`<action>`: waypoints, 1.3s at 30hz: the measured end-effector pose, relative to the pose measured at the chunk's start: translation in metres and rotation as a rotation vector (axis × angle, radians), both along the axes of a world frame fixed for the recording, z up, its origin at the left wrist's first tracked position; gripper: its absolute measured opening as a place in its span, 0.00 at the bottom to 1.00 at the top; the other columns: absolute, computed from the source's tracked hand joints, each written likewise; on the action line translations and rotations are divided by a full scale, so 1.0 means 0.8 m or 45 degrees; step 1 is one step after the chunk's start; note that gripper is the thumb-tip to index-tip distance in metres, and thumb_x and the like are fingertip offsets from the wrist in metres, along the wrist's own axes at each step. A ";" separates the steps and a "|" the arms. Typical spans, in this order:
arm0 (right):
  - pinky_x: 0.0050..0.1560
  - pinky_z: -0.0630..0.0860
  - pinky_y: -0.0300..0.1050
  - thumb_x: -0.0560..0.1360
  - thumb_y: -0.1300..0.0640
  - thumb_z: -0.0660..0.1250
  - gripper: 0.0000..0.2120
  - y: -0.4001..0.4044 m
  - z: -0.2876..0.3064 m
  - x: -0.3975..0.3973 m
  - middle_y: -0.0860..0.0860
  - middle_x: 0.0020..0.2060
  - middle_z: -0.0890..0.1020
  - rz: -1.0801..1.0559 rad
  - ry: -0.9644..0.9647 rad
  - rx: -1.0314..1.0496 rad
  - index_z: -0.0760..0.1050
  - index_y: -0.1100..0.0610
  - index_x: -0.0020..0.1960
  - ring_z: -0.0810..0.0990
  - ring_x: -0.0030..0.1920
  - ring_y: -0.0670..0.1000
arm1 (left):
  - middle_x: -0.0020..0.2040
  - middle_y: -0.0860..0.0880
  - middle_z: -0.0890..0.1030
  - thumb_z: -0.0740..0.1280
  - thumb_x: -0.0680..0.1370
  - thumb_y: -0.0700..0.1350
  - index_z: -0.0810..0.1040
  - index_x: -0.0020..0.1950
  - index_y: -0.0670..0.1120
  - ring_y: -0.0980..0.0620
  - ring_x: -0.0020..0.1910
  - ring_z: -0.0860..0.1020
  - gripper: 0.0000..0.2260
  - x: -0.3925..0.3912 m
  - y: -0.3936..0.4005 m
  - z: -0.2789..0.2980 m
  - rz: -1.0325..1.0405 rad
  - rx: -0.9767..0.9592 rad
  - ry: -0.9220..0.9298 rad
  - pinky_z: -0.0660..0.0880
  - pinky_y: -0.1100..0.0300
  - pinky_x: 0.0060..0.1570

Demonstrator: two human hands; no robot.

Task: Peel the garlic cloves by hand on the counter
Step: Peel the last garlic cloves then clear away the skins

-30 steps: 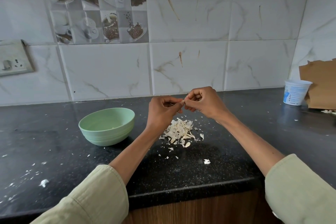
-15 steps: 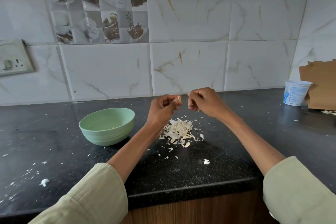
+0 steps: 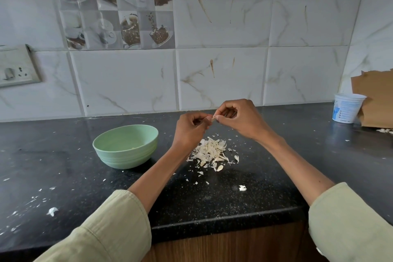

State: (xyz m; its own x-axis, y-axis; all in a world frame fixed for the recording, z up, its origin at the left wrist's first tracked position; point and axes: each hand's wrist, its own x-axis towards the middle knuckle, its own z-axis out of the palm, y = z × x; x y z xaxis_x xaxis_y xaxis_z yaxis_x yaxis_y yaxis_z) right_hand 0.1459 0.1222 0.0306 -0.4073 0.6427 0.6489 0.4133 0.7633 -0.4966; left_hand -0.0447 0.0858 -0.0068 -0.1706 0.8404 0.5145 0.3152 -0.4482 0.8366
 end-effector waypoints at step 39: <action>0.44 0.83 0.50 0.80 0.59 0.74 0.03 -0.001 0.002 -0.004 0.52 0.41 0.86 0.061 0.020 -0.141 0.82 0.57 0.48 0.83 0.40 0.50 | 0.47 0.37 0.86 0.76 0.76 0.32 0.81 0.58 0.41 0.49 0.44 0.85 0.13 0.005 -0.018 0.012 -0.174 0.042 -0.252 0.81 0.61 0.46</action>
State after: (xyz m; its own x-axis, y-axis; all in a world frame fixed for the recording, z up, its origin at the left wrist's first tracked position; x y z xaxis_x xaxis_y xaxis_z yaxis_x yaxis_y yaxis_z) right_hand 0.1424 0.1211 0.0322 -0.4294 0.6909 0.5816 0.3694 0.7220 -0.5850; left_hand -0.0406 0.0717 0.0030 -0.1568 0.8458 0.5099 0.0809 -0.5036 0.8602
